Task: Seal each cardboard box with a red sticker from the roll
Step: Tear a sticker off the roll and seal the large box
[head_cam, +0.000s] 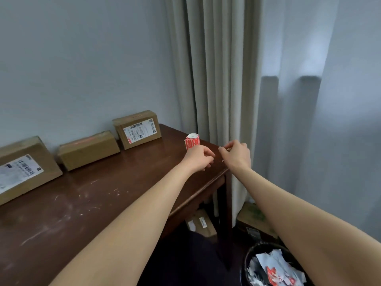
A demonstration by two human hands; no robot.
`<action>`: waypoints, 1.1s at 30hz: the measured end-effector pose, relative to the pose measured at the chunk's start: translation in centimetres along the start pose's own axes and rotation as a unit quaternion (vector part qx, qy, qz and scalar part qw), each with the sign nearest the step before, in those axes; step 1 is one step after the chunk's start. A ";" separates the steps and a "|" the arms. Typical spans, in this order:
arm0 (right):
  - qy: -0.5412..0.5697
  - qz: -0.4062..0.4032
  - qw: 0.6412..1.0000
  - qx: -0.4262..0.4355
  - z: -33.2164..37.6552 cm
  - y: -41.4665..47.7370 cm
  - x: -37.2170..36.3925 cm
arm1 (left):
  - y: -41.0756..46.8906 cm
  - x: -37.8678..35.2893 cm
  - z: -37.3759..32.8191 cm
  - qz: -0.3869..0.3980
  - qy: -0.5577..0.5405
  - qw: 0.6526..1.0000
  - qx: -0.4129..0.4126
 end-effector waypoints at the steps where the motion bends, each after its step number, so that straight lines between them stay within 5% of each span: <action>1: -0.004 -0.001 1.000 0.016 1.4 0.0 -0.2 | 0.0 1.4 0.2 -0.023 0.010 1.000 -0.002; 15: -0.037 0.032 0.993 0.104 12.3 0.0 -4.9 | -0.6 12.5 4.4 -0.156 -0.003 0.987 0.041; 21: -0.059 0.151 0.981 0.106 10.9 1.9 -7.9 | 1.4 11.1 4.6 -0.127 -0.006 0.991 0.039; 33: -0.072 0.178 0.967 0.166 12.2 3.8 -10.9 | 5.8 9.5 5.6 -0.097 0.045 0.994 0.037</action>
Point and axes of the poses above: each hand's wrist, its own y-axis towards the middle knuckle, its own x-axis out of the back of the hand, z = x × y, the point moved 10 cm from there along y, towards the middle knuckle, and after that the axes turned 11 degrees about -y, right-handed, at the moved point
